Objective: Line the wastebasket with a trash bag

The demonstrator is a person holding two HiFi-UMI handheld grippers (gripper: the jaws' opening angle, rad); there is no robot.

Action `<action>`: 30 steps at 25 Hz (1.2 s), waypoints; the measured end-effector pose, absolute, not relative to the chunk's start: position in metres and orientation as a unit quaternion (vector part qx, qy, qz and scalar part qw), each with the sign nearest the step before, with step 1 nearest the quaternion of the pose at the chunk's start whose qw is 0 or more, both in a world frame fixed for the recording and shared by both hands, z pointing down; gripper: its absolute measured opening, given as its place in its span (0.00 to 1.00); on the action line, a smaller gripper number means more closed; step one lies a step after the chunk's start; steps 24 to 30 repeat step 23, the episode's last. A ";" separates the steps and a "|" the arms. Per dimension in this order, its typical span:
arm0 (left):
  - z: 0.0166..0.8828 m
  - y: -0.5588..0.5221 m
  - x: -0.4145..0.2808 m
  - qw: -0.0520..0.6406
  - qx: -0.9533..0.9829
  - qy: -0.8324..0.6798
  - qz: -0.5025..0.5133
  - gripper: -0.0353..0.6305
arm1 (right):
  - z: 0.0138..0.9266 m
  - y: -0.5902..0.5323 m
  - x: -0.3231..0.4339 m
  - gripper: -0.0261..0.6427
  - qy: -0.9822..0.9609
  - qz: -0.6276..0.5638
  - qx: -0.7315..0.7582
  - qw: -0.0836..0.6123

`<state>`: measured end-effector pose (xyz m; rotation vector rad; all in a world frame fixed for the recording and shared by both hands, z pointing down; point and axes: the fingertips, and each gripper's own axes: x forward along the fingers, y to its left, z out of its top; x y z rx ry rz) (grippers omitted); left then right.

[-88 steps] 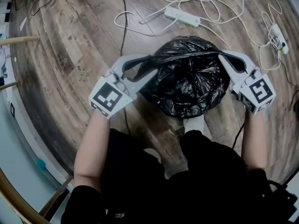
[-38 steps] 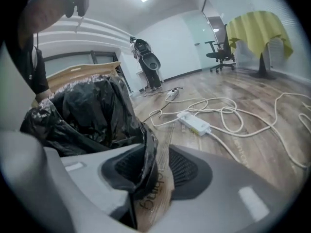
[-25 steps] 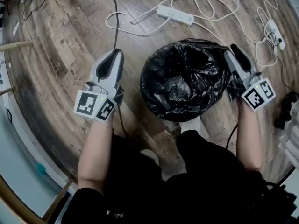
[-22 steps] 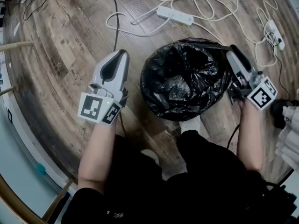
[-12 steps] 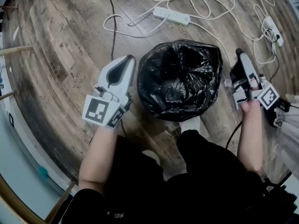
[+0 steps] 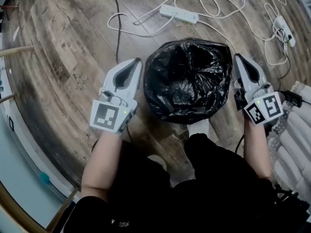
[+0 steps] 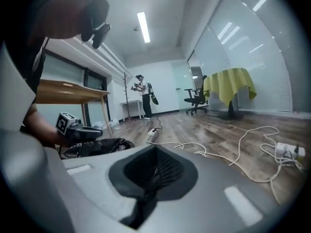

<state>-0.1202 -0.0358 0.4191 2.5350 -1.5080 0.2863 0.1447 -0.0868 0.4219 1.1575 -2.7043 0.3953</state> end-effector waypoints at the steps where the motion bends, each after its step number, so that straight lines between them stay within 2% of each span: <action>1: 0.419 -0.035 -0.120 0.090 0.852 -0.507 0.097 0.06 | 0.423 -0.085 0.143 0.04 -0.908 0.128 0.388 0.093; 9: 0.418 -0.029 -0.110 0.072 0.859 -0.497 0.096 0.06 | 0.424 -0.084 0.146 0.04 -0.908 0.130 0.388 0.094; 16: 0.428 -0.031 -0.120 0.106 0.849 -0.511 0.087 0.06 | 0.424 -0.082 0.150 0.04 -0.906 0.126 0.392 0.093; 30: 0.426 -0.039 -0.122 0.089 0.854 -0.506 0.079 0.06 | 0.424 -0.076 0.148 0.04 -0.909 0.123 0.385 0.103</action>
